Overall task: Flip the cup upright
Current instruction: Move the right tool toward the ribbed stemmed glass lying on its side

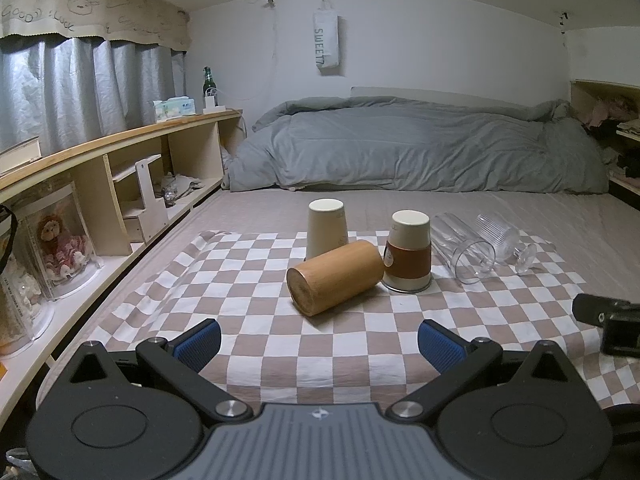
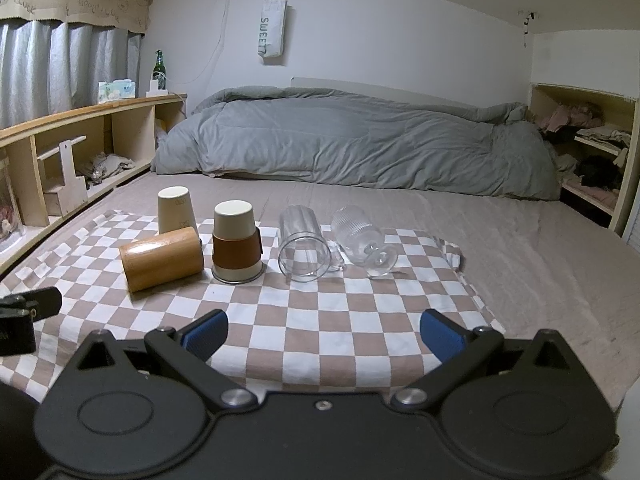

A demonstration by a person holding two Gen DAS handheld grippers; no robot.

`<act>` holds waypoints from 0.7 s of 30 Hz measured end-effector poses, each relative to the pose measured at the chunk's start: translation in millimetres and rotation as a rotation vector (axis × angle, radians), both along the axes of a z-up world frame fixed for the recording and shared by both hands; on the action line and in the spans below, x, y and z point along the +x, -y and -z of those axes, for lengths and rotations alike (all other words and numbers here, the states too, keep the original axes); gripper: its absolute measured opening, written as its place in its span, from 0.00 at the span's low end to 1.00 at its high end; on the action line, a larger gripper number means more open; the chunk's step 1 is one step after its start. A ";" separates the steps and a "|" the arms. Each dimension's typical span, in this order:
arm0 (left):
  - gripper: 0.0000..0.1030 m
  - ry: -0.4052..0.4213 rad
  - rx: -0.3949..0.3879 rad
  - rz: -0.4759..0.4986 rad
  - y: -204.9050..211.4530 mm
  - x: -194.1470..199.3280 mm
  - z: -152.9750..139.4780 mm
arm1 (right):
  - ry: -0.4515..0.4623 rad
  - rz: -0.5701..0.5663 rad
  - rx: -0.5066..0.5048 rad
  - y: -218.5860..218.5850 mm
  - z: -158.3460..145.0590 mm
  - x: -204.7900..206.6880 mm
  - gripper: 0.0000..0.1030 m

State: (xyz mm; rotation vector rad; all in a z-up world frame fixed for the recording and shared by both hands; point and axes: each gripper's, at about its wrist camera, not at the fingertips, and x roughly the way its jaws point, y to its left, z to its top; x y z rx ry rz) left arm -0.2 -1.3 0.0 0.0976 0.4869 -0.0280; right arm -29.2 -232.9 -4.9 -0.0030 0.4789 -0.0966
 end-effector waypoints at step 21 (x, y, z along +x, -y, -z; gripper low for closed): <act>1.00 -0.046 0.006 0.012 12.7 17.4 7.8 | 0.010 0.030 0.029 74.7 -6.6 120.1 1.00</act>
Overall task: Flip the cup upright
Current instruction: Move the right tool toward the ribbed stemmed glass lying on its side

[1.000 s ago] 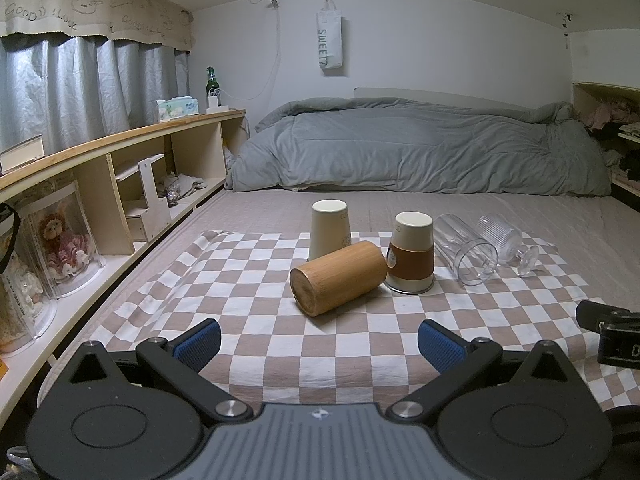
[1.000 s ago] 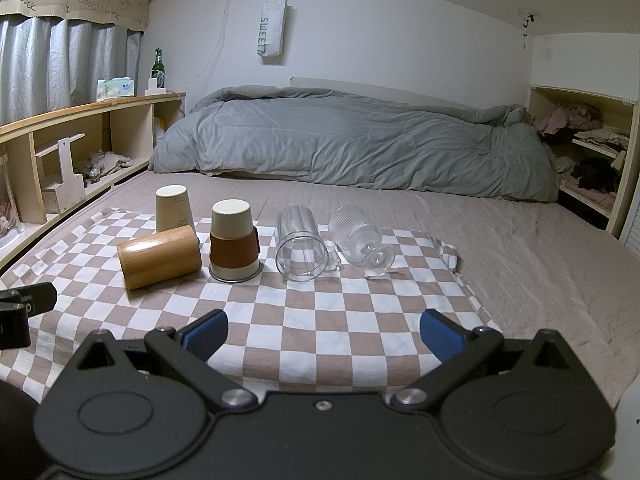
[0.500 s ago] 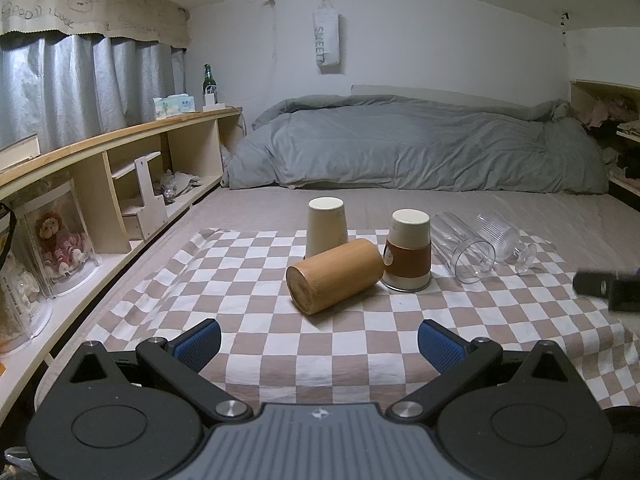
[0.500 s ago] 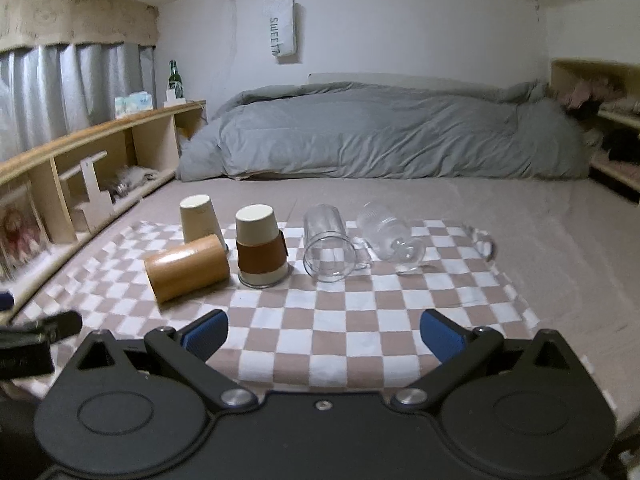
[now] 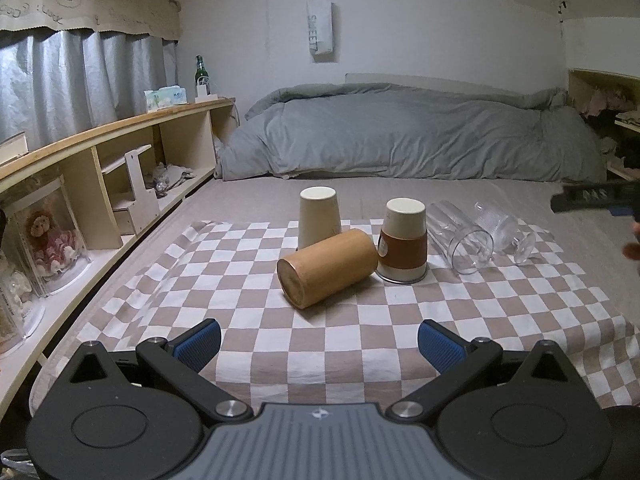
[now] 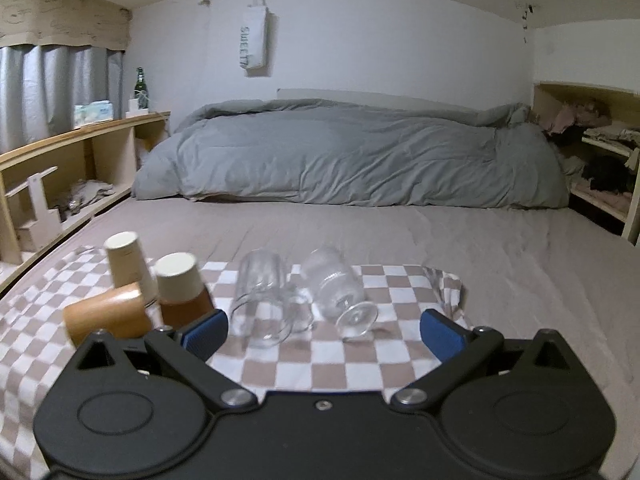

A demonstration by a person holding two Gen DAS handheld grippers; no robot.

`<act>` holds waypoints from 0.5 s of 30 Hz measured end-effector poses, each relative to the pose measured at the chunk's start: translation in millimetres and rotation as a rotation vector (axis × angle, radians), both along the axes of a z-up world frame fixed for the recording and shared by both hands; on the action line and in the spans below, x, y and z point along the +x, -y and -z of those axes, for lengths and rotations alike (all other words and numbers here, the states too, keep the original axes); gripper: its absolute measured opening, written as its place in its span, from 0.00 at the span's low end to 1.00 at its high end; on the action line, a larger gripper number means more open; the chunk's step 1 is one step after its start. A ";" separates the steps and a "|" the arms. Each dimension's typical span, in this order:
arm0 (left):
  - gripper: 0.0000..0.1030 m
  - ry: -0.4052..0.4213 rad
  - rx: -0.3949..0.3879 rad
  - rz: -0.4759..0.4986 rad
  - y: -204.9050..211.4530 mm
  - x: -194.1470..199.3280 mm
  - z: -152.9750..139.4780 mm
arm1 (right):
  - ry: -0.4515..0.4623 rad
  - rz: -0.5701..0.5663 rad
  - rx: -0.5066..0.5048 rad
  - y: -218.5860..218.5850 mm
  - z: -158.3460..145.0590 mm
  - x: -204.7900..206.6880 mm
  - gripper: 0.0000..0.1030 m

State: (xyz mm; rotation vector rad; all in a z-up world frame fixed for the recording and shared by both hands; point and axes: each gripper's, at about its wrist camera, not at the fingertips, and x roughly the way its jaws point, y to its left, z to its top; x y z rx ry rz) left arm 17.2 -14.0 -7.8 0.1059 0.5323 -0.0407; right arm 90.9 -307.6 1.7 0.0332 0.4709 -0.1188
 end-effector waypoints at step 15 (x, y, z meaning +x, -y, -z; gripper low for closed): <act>1.00 -0.057 -0.008 0.008 -0.5 24.2 7.6 | -0.180 0.124 0.080 76.9 56.3 155.7 1.00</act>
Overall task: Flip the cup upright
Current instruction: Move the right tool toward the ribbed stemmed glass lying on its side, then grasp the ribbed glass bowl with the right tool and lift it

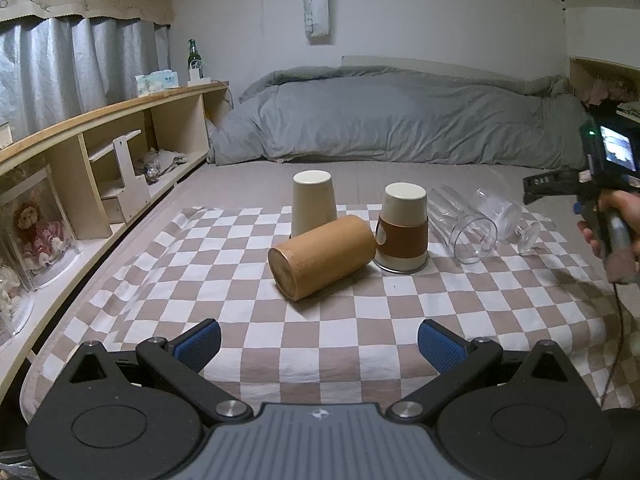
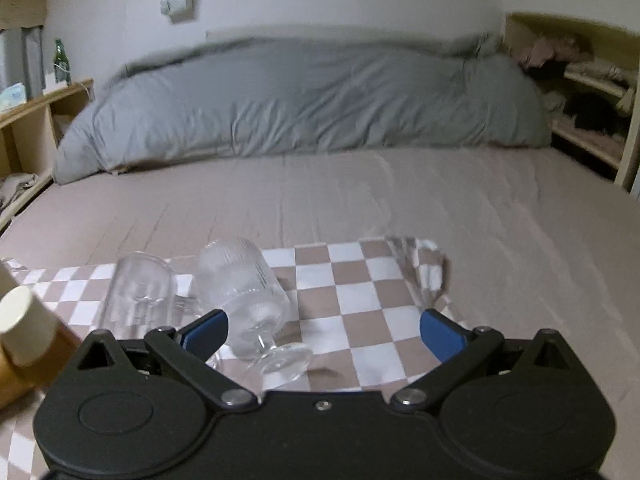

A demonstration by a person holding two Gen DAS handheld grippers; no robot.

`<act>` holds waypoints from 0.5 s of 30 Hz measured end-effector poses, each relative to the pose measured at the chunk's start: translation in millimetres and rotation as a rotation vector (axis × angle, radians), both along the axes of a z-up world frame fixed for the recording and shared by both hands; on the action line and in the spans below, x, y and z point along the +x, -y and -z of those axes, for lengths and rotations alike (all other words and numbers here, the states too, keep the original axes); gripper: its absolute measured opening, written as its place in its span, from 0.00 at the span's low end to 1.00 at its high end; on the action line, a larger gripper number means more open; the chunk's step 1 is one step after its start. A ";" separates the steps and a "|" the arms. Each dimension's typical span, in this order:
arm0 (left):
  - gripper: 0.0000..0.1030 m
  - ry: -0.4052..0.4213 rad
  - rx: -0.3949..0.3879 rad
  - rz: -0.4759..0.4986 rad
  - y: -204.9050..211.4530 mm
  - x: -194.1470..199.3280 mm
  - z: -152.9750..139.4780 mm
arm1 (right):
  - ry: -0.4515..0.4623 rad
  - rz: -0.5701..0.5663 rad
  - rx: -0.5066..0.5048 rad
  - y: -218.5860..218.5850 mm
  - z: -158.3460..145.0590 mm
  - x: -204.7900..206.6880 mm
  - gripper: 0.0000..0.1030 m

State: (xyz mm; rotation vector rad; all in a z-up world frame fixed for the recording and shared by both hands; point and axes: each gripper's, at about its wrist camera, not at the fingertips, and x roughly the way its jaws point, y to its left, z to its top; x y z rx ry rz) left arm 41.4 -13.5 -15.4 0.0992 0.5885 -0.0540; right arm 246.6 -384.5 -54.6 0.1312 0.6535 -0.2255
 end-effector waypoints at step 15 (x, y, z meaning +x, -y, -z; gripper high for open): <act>1.00 -0.034 -0.006 0.006 2.4 15.1 6.2 | -0.073 -0.178 0.000 -30.1 29.3 78.3 0.84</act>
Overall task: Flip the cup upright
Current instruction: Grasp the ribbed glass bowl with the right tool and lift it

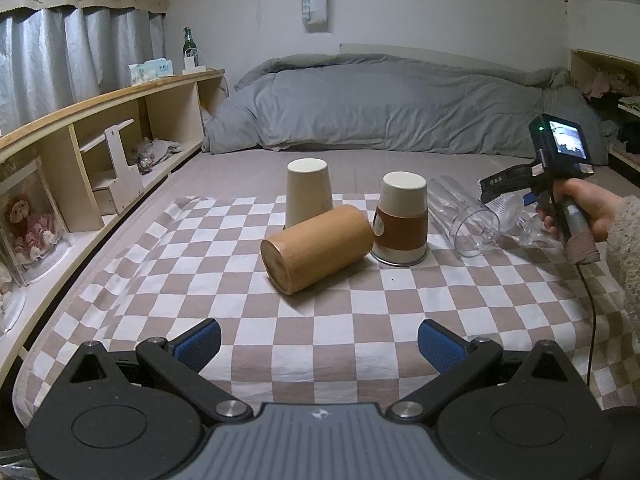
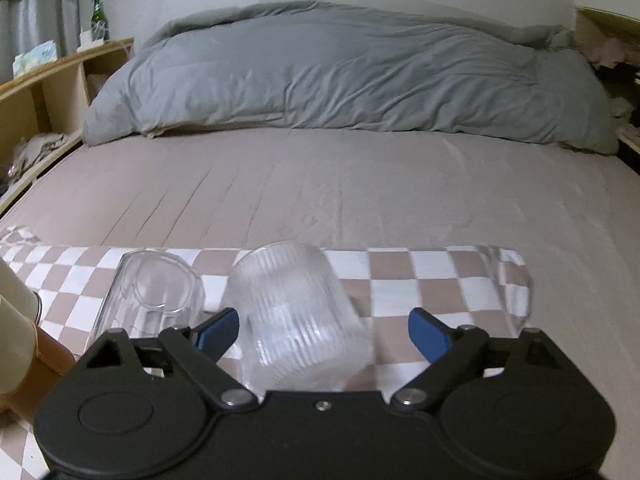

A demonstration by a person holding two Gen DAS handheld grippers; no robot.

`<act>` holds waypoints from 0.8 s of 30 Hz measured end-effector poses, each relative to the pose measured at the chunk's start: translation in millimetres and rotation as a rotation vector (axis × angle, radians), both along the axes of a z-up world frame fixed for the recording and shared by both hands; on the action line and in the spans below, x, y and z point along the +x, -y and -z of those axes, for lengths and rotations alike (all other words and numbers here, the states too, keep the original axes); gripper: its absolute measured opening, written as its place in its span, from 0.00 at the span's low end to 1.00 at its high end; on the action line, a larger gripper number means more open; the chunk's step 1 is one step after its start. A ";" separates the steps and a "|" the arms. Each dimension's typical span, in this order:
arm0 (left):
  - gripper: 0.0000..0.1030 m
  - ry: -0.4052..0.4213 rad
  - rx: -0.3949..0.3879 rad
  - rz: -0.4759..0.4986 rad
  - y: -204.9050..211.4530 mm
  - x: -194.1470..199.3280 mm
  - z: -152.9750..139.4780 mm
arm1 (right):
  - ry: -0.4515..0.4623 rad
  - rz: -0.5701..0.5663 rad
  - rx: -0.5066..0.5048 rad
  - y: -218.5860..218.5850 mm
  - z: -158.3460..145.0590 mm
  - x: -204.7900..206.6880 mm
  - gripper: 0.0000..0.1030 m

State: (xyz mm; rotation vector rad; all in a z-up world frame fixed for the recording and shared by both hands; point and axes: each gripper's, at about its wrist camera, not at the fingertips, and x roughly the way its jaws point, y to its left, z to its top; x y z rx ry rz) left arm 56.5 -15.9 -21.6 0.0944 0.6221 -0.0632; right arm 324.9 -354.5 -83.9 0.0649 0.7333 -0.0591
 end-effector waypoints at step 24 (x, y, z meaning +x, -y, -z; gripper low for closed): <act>1.00 -0.014 -0.104 0.112 32.4 3.1 8.8 | -0.076 -0.248 -0.001 -14.2 -9.7 -131.7 0.73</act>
